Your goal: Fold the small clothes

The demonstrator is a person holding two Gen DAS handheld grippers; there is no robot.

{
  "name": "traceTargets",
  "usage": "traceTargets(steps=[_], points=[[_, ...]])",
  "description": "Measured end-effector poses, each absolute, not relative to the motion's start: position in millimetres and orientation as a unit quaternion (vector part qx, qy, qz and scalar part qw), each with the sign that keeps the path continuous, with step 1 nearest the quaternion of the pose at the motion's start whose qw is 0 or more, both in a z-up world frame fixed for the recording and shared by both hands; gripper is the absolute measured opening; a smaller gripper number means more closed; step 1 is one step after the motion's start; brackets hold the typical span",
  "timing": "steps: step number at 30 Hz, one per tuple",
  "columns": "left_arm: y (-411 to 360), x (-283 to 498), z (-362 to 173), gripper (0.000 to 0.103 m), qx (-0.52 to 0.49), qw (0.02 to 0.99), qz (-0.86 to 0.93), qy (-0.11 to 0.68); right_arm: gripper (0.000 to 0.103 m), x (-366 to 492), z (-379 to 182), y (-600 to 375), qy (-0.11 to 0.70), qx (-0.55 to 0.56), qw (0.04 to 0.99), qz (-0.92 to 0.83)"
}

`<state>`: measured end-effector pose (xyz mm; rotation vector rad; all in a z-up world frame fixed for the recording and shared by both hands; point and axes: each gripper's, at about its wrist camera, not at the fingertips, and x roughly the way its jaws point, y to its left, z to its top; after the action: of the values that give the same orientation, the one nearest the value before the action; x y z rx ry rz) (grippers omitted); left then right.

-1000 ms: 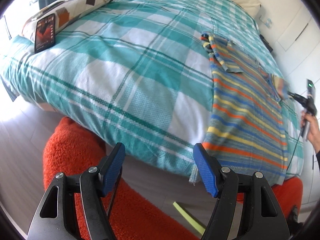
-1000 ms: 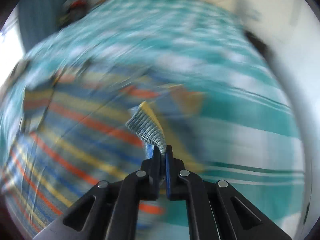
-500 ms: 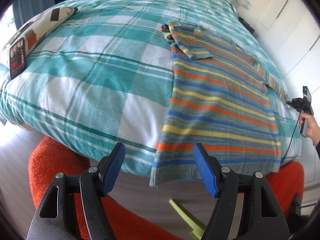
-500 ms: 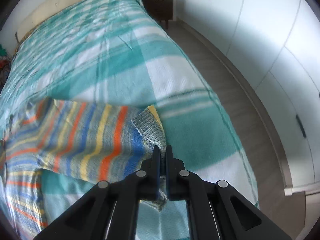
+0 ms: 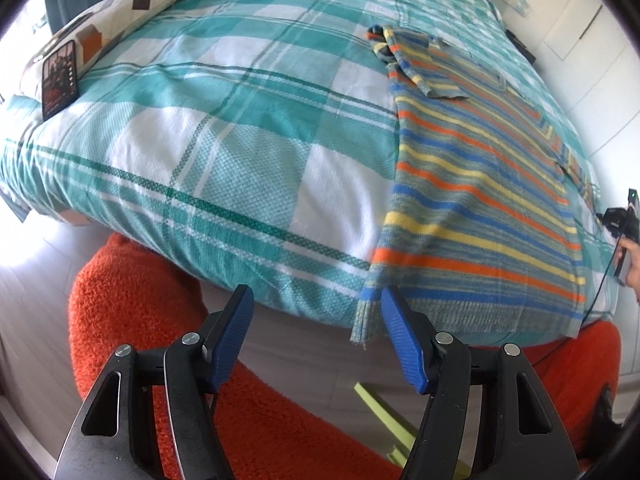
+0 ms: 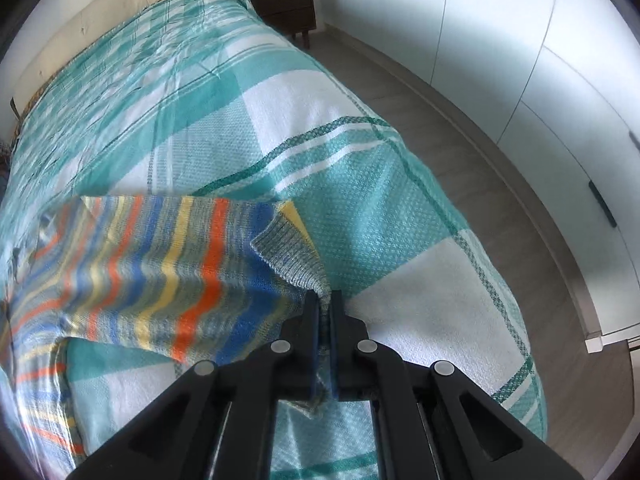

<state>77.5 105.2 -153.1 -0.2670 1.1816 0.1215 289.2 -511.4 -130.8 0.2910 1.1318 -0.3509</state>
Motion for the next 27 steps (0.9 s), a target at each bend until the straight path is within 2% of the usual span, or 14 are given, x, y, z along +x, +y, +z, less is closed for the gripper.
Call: traceTargets(steps=[4,5,9,10,11,13,16,17,18,24,27], points=[[107,73,-150,0.069,-0.122,0.825,0.060,0.549,0.005,277,-122,-532,0.519,0.191,0.817,-0.164],[108,72,-150,0.069,-0.125,0.824,0.061,0.549,0.011,271,-116,-538,0.512,0.201,0.818,-0.169],[107,76,-151,0.069,-0.128,0.821,0.063,0.552,0.018,263,-86,-531,0.477,0.167,0.847,-0.166],[106,78,-151,0.070,-0.126,0.821,0.062,0.553,0.021,265,-82,-522,0.472,0.159,0.856,-0.139],[104,81,-150,0.070,-0.123,0.821,0.061,0.554,0.030,269,-83,-511,0.474,0.162,0.860,-0.094],[101,85,-146,0.070,-0.120,0.823,0.058,0.552,0.042,277,-95,-492,0.498,0.155,0.853,-0.039],[99,87,-129,0.071,-0.108,0.832,0.051,0.542,0.040,274,-126,-483,0.542,0.112,0.831,-0.052],[99,87,-121,0.074,-0.098,0.837,0.050,0.536,0.032,266,-129,-488,0.535,0.112,0.835,-0.061],[99,86,-113,0.075,-0.086,0.842,0.052,0.529,0.030,259,-127,-493,0.526,0.117,0.839,-0.069],[85,110,-48,0.079,-0.033,0.883,0.010,0.467,0.033,203,-92,-483,0.510,0.043,0.852,-0.114],[59,144,-25,0.089,-0.026,0.904,-0.056,0.424,0.041,166,-69,-463,0.491,0.054,0.866,-0.079]])
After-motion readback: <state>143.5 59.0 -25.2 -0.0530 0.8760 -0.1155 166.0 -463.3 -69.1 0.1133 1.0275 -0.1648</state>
